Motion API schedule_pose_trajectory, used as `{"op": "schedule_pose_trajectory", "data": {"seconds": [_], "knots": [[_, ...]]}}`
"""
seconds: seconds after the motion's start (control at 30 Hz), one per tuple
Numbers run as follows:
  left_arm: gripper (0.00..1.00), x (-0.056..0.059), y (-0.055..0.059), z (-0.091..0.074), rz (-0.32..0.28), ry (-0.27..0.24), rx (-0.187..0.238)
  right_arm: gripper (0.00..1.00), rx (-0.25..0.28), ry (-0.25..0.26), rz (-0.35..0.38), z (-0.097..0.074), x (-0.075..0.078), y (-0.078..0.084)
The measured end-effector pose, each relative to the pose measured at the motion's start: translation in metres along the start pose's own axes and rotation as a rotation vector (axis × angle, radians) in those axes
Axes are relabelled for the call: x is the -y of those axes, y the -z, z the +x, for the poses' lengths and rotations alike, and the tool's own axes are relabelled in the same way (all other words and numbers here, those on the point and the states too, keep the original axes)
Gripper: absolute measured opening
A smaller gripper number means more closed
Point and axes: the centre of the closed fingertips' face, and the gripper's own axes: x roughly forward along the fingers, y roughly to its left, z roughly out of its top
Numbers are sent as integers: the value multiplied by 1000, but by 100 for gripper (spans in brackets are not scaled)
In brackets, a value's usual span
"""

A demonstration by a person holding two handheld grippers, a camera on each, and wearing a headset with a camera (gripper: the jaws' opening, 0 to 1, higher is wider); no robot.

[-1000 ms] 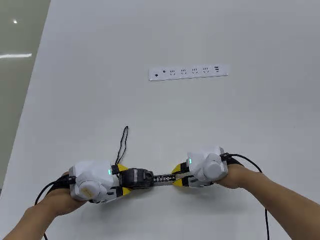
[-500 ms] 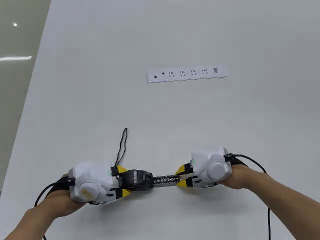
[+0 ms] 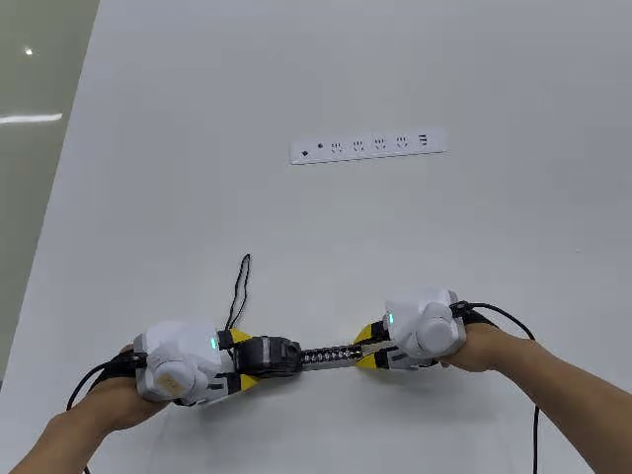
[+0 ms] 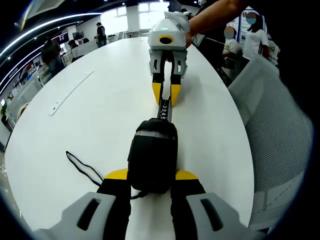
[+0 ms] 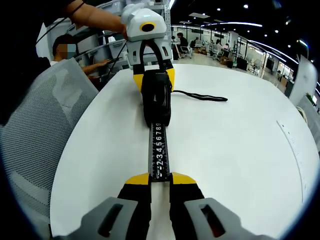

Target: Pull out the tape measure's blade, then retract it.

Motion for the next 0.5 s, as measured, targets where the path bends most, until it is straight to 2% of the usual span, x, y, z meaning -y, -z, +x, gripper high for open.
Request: {"op": "schedule_pose_trajectory", "data": {"seconds": [0.5], "knots": [[26,1,-1,0,-3,-1,0,11,-6,4,16,-9,0,10]]}}
